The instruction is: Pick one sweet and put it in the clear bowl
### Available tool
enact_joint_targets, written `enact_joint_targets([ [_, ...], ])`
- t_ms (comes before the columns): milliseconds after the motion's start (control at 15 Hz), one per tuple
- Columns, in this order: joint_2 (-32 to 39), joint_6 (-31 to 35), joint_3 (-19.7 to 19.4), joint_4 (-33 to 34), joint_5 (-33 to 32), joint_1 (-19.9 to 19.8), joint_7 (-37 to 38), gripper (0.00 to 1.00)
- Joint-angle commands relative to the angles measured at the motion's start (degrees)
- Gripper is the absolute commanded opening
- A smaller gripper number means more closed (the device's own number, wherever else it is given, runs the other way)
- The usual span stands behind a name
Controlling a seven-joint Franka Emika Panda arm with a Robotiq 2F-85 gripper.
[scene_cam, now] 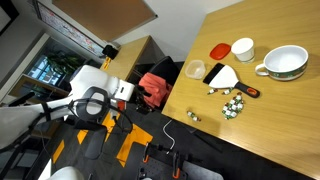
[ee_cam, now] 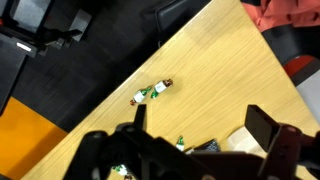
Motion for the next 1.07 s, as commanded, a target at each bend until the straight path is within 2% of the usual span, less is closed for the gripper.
enact_joint_targets([
  [0, 6.05, 5.52, 0.54, 0.02, -7.92, -4.04, 9.84, 1.00],
  [133, 8.79, 8.61, -0.23, 0.04, -12.91, -5.27, 15.00, 1.00],
  [200, 9.76, 9.33, -1.41, 0.06, -12.88, -4.30, 15.26, 1.00],
  [267, 7.72, 6.70, -2.64, 0.10, -11.73, -2.38, 12.86, 1.00],
  [600, 8.97, 7.07, -3.75, 0.84, -11.56, -1.31, 13.53, 1.00],
  [733, 10.08, 9.23, -3.15, 1.11, -15.14, -3.08, 19.66, 1.00],
  [1000, 13.18, 13.91, -3.62, 1.23, -27.84, -6.48, 34.26, 1.00],
])
